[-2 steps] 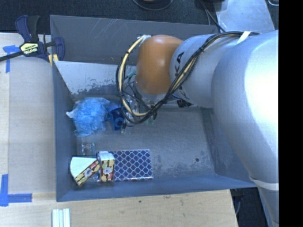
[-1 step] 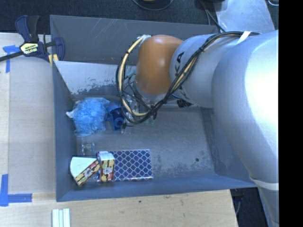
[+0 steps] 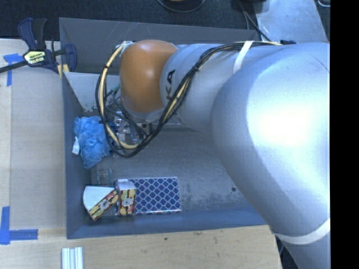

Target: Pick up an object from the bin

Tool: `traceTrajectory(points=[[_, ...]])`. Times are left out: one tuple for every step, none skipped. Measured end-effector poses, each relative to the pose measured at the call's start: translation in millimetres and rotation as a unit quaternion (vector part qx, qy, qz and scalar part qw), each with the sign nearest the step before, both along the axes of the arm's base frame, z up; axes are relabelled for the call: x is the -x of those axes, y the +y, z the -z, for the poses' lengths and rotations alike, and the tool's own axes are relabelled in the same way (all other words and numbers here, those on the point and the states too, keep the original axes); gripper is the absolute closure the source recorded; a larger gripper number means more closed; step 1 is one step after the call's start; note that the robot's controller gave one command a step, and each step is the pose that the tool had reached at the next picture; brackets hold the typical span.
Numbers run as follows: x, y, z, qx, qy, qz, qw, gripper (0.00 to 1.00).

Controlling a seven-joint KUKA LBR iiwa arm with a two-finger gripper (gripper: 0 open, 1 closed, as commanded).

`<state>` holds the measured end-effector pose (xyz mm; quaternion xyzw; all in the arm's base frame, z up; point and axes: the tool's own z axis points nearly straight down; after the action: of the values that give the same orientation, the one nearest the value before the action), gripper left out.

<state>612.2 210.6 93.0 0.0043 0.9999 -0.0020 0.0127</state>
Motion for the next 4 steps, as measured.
traceTrajectory(points=[[-4.3,-25,13,-0.007,-0.0054,-0.054,0.9985,1.00],[-4.3,-25,13,-0.007,-0.0054,-0.054,0.9985,1.00],[9.1,-33,-57,-0.007,-0.0104,-0.069,0.9976,1.00],[1.8,-32,-32,-0.007,-0.0067,-0.054,0.9985,1.00]])
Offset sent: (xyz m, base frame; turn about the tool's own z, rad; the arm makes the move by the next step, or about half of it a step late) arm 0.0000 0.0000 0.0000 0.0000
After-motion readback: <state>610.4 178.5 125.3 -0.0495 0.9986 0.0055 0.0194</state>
